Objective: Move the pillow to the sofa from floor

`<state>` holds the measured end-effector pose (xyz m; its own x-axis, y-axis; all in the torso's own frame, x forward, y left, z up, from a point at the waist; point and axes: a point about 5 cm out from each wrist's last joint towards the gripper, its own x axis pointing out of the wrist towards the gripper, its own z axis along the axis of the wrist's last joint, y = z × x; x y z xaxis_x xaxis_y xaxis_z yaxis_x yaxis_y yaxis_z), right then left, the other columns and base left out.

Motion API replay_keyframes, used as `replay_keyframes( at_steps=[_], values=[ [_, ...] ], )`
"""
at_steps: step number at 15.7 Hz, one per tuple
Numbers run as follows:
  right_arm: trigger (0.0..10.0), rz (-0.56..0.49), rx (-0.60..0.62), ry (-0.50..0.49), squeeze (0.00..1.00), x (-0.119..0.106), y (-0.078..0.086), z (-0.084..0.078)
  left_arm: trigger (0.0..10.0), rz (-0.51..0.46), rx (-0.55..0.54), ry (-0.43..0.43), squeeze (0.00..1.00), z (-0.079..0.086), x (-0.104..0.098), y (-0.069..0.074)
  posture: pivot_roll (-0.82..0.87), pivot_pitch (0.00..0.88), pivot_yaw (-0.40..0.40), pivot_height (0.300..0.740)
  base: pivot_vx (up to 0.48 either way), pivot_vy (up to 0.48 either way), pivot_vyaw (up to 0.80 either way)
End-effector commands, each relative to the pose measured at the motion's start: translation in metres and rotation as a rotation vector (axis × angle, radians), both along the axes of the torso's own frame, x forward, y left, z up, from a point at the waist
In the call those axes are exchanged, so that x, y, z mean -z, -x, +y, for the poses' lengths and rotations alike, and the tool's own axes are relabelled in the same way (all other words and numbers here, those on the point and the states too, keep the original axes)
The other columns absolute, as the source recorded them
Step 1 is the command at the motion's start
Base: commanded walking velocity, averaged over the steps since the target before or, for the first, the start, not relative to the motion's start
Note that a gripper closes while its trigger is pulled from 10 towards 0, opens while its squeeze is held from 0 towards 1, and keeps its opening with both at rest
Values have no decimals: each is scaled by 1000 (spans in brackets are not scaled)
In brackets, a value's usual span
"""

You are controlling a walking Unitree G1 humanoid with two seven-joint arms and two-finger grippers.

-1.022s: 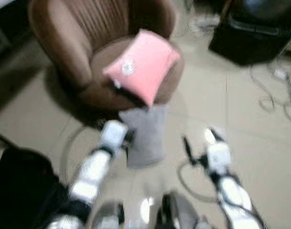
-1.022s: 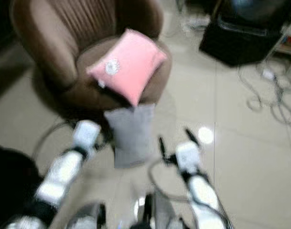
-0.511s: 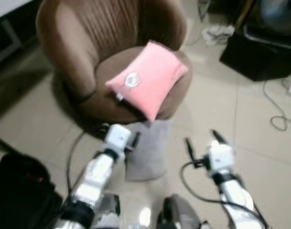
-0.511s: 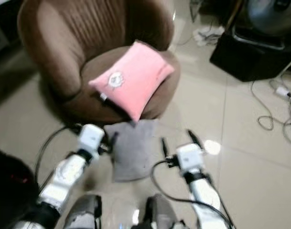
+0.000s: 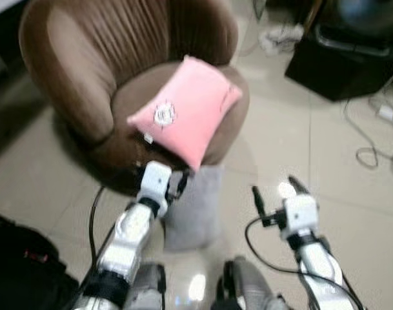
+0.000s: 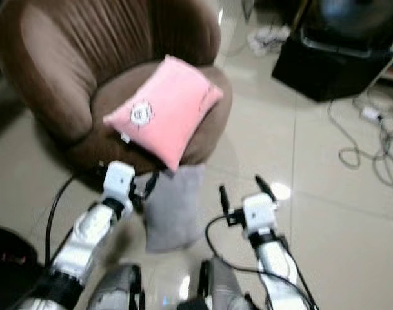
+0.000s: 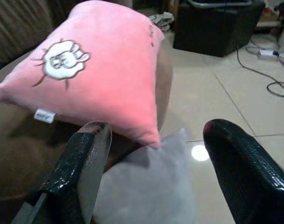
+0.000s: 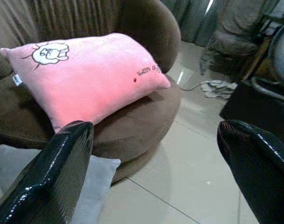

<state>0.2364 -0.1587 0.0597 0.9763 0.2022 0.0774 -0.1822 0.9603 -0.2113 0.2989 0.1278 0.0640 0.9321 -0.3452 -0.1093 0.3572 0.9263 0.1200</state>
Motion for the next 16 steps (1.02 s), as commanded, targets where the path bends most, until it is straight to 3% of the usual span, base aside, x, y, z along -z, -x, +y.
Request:
replay_keyframes(
  at_steps=[1, 3, 6, 8, 16],
  values=[
    [10000, 15, -6, -12, 0, 1, 2, 3, 10000, 34, -23, 2, 0, 10, 5, 3, 2, 198, -47, 669, 0, 480, 0],
    [10000, 13, -13, -9, 0, 0, 1, 3, 10000, 29, 5, -50, 0, 7, 6, 3, 5, 197, -49, 669, 0, 478, 0],
    [10000, 26, -22, -9, 0, 1, -1, 5, 10000, 14, 36, -54, 0, 5, 6, 7, 11, 194, -51, 669, 196, 407, 0],
    [10000, 33, -22, -22, 0, 2, -2, 5, 10000, 8, 42, -69, 0, 6, 6, 6, 13, 191, -51, 659, 472, 0, 0],
    [10000, 50, -16, -22, 0, 4, 0, 7, 10000, 7, 47, -112, 0, 6, 8, 5, 6, 190, -38, 578, 0, 0, 0]
  ],
)
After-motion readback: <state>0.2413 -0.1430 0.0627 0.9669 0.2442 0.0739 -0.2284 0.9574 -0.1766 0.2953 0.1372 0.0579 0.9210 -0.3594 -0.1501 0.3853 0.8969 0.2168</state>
